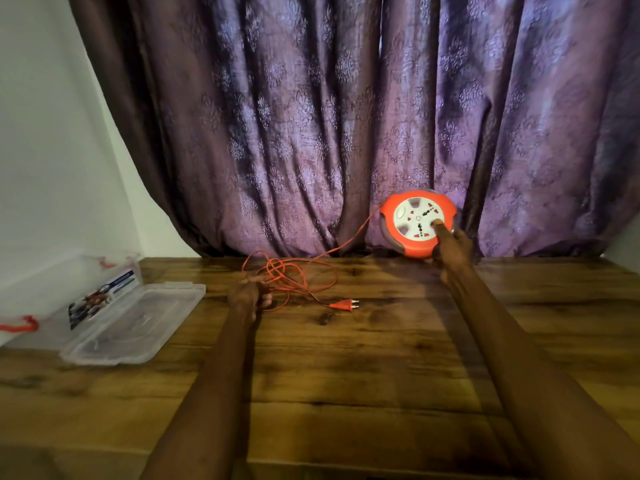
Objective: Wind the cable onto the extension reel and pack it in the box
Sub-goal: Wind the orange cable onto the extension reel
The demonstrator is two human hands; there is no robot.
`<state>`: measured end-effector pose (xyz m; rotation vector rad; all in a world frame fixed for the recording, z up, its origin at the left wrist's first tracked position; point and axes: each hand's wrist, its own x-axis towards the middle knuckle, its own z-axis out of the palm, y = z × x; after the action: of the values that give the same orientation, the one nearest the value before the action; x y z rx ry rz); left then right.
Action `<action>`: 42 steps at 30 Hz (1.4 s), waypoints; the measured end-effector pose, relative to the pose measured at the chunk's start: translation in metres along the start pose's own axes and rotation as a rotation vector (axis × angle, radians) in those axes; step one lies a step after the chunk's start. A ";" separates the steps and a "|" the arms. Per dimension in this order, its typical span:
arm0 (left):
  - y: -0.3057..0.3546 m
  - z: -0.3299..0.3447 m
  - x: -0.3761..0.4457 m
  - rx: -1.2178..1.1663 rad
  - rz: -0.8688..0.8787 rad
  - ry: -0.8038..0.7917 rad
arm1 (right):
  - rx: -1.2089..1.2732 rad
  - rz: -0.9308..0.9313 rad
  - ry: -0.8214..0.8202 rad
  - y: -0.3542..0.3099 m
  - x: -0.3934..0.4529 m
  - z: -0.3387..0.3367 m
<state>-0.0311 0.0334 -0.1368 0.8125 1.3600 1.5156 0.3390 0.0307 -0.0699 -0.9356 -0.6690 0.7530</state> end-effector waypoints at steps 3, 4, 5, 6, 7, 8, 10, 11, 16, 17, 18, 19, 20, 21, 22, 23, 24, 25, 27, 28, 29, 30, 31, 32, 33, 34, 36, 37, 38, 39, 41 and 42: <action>0.000 -0.002 -0.005 0.065 0.044 -0.114 | -0.029 -0.001 -0.034 -0.001 -0.007 0.000; -0.001 -0.001 -0.007 0.039 0.063 -0.141 | -0.039 0.000 -0.044 -0.001 -0.010 0.000; -0.002 -0.001 -0.010 -0.006 0.083 -0.165 | -0.043 -0.001 -0.051 0.000 -0.013 0.001; -0.002 0.000 -0.012 -0.071 0.106 -0.185 | -0.044 -0.001 -0.059 0.001 -0.016 0.003; -0.001 0.002 -0.016 -0.155 0.124 -0.209 | -0.042 -0.004 -0.069 0.001 -0.018 0.004; 0.000 0.004 -0.020 -0.246 0.130 -0.239 | -0.035 -0.007 -0.083 0.001 -0.021 0.006; 0.005 0.008 -0.029 -0.354 0.087 -0.352 | -0.012 -0.021 -0.122 0.000 -0.026 0.010; 0.006 0.011 -0.034 -0.340 0.038 -0.441 | -0.001 -0.030 -0.147 0.000 -0.029 0.013; -0.001 0.057 -0.059 0.033 -0.020 -0.676 | 0.039 -0.038 -0.229 0.001 -0.045 0.032; -0.004 0.070 -0.061 0.016 0.007 -0.640 | 0.035 -0.029 -0.241 0.002 -0.047 0.036; -0.006 0.081 -0.062 -0.025 0.036 -0.606 | 0.036 -0.015 -0.254 0.003 -0.049 0.040; -0.006 0.091 -0.063 -0.077 0.062 -0.588 | 0.038 -0.006 -0.271 0.005 -0.051 0.043; -0.005 0.100 -0.062 -0.138 0.089 -0.577 | 0.032 -0.007 -0.290 0.007 -0.052 0.046; -0.004 0.107 -0.062 -0.203 0.119 -0.564 | 0.019 -0.016 -0.312 0.009 -0.053 0.049; -0.002 0.113 -0.061 -0.257 0.154 -0.543 | 0.001 -0.031 -0.330 0.012 -0.053 0.050; 0.000 0.118 -0.059 -0.297 0.183 -0.522 | -0.018 -0.047 -0.346 0.016 -0.053 0.052; 0.001 0.120 -0.057 -0.323 0.199 -0.504 | -0.037 -0.056 -0.356 0.020 -0.052 0.054; 0.001 0.121 -0.056 -0.336 0.208 -0.490 | -0.053 -0.058 -0.363 0.024 -0.052 0.055; -0.008 0.118 -0.049 -0.331 0.207 -0.467 | -0.091 -0.061 -0.378 0.032 -0.050 0.056; -0.014 0.116 -0.045 -0.327 0.194 -0.459 | -0.119 -0.071 -0.395 0.036 -0.049 0.056; -0.020 0.112 -0.040 -0.329 0.176 -0.455 | -0.156 -0.084 -0.419 0.040 -0.047 0.056; -0.025 0.110 -0.036 -0.330 0.159 -0.454 | -0.215 -0.101 -0.444 0.045 -0.046 0.055; -0.029 0.108 -0.032 -0.325 0.152 -0.448 | -0.301 -0.136 -0.468 0.048 -0.045 0.054; -0.031 0.106 -0.028 -0.316 0.152 -0.431 | -0.424 -0.213 -0.482 0.052 -0.044 0.052; -0.032 0.105 -0.025 -0.307 0.155 -0.410 | -0.572 -0.353 -0.474 0.056 -0.042 0.049; -0.032 0.104 -0.022 -0.300 0.156 -0.390 | -0.733 -0.550 -0.448 0.058 -0.039 0.045; -0.030 0.104 -0.020 -0.278 0.169 -0.358 | -1.074 -0.988 -0.456 0.058 -0.033 0.040; -0.030 0.104 -0.020 -0.259 0.183 -0.343 | -1.204 -1.158 -0.531 0.056 -0.031 0.041; -0.030 0.103 -0.019 -0.243 0.194 -0.332 | -1.289 -1.284 -0.636 0.056 -0.030 0.042; -0.031 0.102 -0.019 -0.235 0.199 -0.330 | -1.334 -1.377 -0.727 0.055 -0.029 0.044; -0.030 0.101 -0.019 -0.239 0.193 -0.348 | -1.400 -1.505 -0.813 0.052 -0.026 0.046; -0.029 0.101 -0.019 -0.241 0.188 -0.360 | -1.428 -1.555 -0.821 0.049 -0.023 0.048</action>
<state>0.0730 0.0531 -0.1456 1.0213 0.8393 1.5488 0.2756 0.0528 -0.0968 -0.8916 -2.3856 -1.0296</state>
